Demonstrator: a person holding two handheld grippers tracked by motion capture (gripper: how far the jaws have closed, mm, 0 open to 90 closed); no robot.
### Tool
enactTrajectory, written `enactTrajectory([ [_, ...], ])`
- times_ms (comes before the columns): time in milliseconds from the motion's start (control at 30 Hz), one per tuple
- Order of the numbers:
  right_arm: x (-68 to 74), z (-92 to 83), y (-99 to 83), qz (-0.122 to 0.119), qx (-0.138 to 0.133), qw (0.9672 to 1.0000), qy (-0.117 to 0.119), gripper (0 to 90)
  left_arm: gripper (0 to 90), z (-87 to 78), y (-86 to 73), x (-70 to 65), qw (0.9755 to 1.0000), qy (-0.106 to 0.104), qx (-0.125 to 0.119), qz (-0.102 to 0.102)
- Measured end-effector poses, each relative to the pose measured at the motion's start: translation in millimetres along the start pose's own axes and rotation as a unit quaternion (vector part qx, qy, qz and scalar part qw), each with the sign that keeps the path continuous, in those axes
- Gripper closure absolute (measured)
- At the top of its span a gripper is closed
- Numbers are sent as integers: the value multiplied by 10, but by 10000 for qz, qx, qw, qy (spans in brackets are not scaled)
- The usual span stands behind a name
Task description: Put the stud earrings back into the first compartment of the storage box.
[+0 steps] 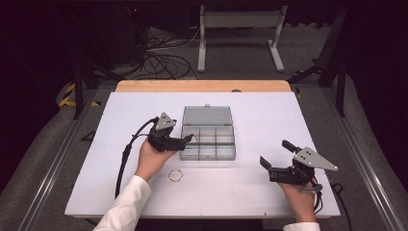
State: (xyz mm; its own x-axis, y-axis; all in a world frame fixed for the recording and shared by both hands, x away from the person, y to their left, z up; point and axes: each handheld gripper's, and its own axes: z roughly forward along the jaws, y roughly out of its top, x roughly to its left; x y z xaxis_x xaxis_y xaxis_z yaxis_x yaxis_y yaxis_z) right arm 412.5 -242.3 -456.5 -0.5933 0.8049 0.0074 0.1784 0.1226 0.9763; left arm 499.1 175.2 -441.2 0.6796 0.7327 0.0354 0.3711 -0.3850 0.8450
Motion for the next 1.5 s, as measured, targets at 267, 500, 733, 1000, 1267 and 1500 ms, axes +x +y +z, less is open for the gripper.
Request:
enactTrajectory([
  [267, 4, -2, 2, 19, -11, 10000, -8, 3, 82, -150, -119, -47, 9999, 15, 130, 49],
  [500, 1, 3, -4, -9, 5, 10000, -20, 2, 51, -262, -238, -80, 9996, 54, 248, 102],
  [733, 10, 7, -5, -10, 9, 10000, -20, 0, 46, -351, -404, -77, 9991, 41, 407, 125],
  [1000, 10, 17, -8, -30, 27, 10000, -25, 0, 49, -398, -543, -105, 9980, -91, 603, 140],
  [1267, 10, 13, -7, -32, 28, 10000, -27, 0, 220, -375, -694, -176, 9958, -491, 754, 174],
  [1500, 12, 6, -5, -24, 18, 10000, -21, 2, 394, -332, -771, -204, 9922, -692, 1015, 209],
])
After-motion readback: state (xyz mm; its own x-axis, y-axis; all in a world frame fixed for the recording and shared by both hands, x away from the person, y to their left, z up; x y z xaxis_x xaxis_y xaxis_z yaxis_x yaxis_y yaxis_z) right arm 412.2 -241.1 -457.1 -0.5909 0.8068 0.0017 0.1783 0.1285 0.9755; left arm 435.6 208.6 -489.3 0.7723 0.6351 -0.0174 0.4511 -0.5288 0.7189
